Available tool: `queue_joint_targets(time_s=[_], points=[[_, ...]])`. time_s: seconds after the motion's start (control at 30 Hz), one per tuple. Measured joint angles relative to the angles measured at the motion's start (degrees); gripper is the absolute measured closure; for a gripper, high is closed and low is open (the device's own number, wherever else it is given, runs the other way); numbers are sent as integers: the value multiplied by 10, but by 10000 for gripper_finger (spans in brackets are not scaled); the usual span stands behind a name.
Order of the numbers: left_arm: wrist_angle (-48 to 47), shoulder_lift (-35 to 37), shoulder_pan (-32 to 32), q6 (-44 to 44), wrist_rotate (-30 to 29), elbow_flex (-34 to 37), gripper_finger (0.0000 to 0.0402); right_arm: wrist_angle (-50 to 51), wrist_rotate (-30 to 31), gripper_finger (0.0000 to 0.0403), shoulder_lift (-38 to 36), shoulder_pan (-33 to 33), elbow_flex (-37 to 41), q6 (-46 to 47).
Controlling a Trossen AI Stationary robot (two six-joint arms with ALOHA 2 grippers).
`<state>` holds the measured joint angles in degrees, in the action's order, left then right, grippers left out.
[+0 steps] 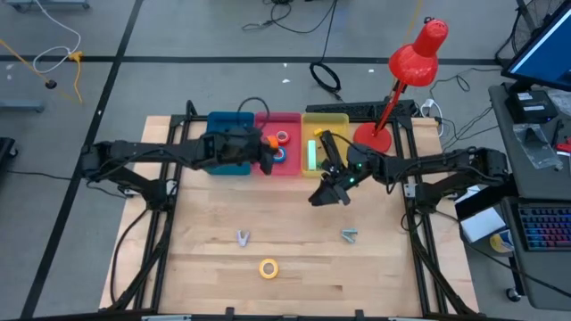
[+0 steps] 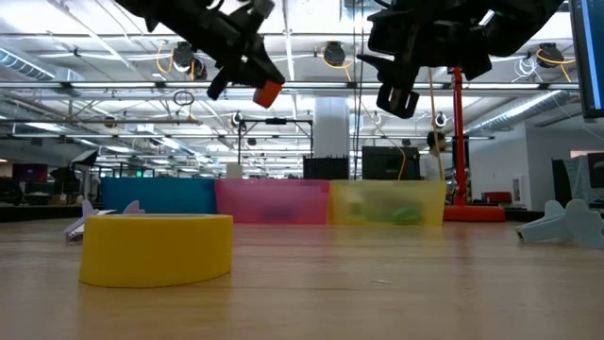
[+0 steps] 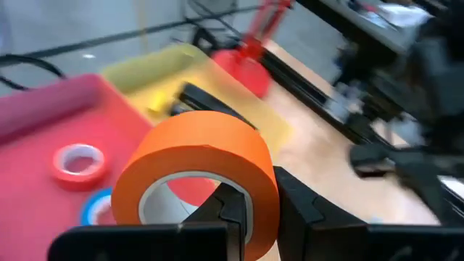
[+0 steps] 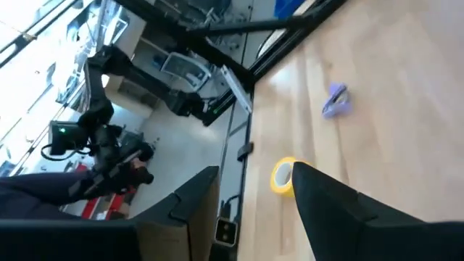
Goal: Pick and place Stapler, Stapler remover, tape
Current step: Put the orange tape into the red bin
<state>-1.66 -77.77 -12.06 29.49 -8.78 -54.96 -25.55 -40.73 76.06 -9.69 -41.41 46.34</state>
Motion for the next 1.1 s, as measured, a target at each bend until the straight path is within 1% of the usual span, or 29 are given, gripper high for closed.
queue_joint_targets(time_s=[0.17,0.23,0.33,0.47,0.53,0.7,0.83,0.9,1.0,1.1], points=[[-4,-34,-57,29,-41,0,366,-15,1,244,0,-19,0,-6],[0,-52,-81,38,-48,-2,366,-24,0,245,0,-26,0,-6],[-2,-91,-111,46,-41,-19,366,-51,1,244,0,-37,0,-6],[-13,-156,-141,30,-16,-73,366,-82,3,244,0,-54,0,7],[-52,-193,-155,18,-12,-114,366,-92,3,245,0,-63,0,8],[-221,-278,-187,-6,-13,-218,366,-100,36,247,0,-76,0,30],[-285,-324,-202,-39,-16,-269,364,-104,62,247,0,-76,0,29],[-297,-340,-211,-42,-12,-281,359,-104,65,248,0,-76,0,29],[-296,-353,-225,-49,16,-283,357,-106,66,248,0,-76,0,30],[-295,-369,-231,-56,32,-283,359,-107,66,248,0,-76,0,39]])
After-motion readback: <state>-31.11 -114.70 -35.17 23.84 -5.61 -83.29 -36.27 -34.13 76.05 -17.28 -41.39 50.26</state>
